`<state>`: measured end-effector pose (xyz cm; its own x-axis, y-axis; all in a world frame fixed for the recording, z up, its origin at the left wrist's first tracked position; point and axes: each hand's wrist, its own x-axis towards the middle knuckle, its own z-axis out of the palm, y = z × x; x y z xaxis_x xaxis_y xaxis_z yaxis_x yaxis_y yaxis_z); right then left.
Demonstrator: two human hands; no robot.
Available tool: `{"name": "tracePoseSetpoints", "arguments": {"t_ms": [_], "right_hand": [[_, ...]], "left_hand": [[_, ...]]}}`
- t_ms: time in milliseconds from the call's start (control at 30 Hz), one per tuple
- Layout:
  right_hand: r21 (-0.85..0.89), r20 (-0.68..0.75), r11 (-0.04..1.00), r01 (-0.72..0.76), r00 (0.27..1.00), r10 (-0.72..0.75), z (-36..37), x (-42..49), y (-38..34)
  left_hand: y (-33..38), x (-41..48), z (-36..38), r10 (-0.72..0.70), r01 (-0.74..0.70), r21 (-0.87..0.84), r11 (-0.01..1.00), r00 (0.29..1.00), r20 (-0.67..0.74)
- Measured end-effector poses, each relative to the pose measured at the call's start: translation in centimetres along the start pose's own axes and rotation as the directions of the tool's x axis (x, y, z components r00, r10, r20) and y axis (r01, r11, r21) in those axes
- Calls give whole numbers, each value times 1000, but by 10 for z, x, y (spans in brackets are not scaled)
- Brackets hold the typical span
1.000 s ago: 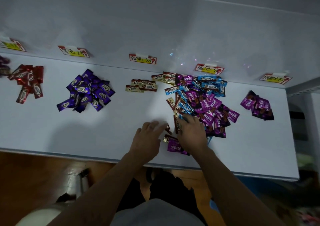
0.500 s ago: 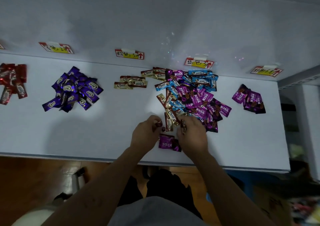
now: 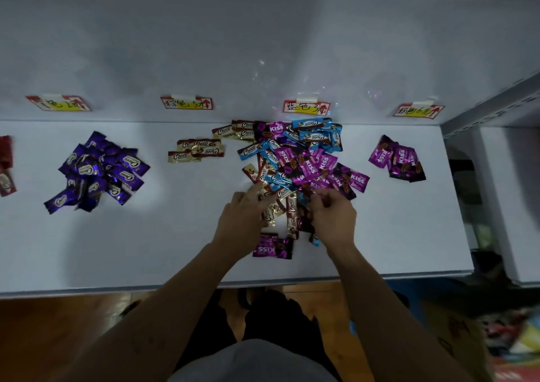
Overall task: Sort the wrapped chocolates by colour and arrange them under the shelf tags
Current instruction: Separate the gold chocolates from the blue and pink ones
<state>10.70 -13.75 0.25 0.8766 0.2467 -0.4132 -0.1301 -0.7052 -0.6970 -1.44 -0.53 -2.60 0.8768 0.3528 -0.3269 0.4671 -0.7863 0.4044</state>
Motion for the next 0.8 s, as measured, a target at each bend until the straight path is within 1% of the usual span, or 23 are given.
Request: {"name": "tracePoseSetpoints", "arguments": {"t_ms": [33,67,100,133,167,200,233,267,333,400,433,500,600,700,800], "right_hand": [[18,5,999,-40,999,40,-2,3,1],[32,24,997,-76,997,75,-4,5,1],[30,41,996,-86,996,84,-4,3,0],[-4,35,999,-49,998,50,-4,0,0],[-67,13,997,27,1000,-26,-3,-5,0],[-140,9,982,125,992,-125,-1,-11,0],[-211,46,952,223,975,-218,3,-17,-1],[-272,115,908,320,947,-299,9,-22,-1],[-418,283,782,462,884,-371,23,-24,2],[-558,402,645,522,850,-340,34,-17,4],[-597,423,600,532,845,-329,36,-14,3],[-611,434,550,570,822,-370,37,-8,2],[-582,466,515,630,777,-424,34,-4,7],[-555,398,569,606,795,-458,30,-2,12],[-571,386,539,619,782,-489,34,1,14]], "left_hand": [[-1,3,2,59,-63,119,991,998,37],[-2,6,4,98,-109,193,975,993,63],[-4,8,5,119,-130,230,964,991,64],[-7,10,5,129,-136,236,962,991,44],[-9,11,5,129,-132,241,962,991,26],[-11,10,4,121,-117,247,962,993,-1],[-14,10,4,117,-103,257,961,992,-39],[-16,8,3,113,-92,264,960,992,-64],[-20,4,3,116,-97,260,961,991,-62],[-23,1,4,129,-113,261,959,991,-45],[-24,1,3,138,-122,268,956,989,-44],[-27,0,0,161,-142,295,945,986,-40],[-30,-5,-4,198,-180,315,932,980,-26],[-30,-5,-3,206,-205,311,928,978,30],[-25,-2,-1,259,-269,285,920,963,71]]}}
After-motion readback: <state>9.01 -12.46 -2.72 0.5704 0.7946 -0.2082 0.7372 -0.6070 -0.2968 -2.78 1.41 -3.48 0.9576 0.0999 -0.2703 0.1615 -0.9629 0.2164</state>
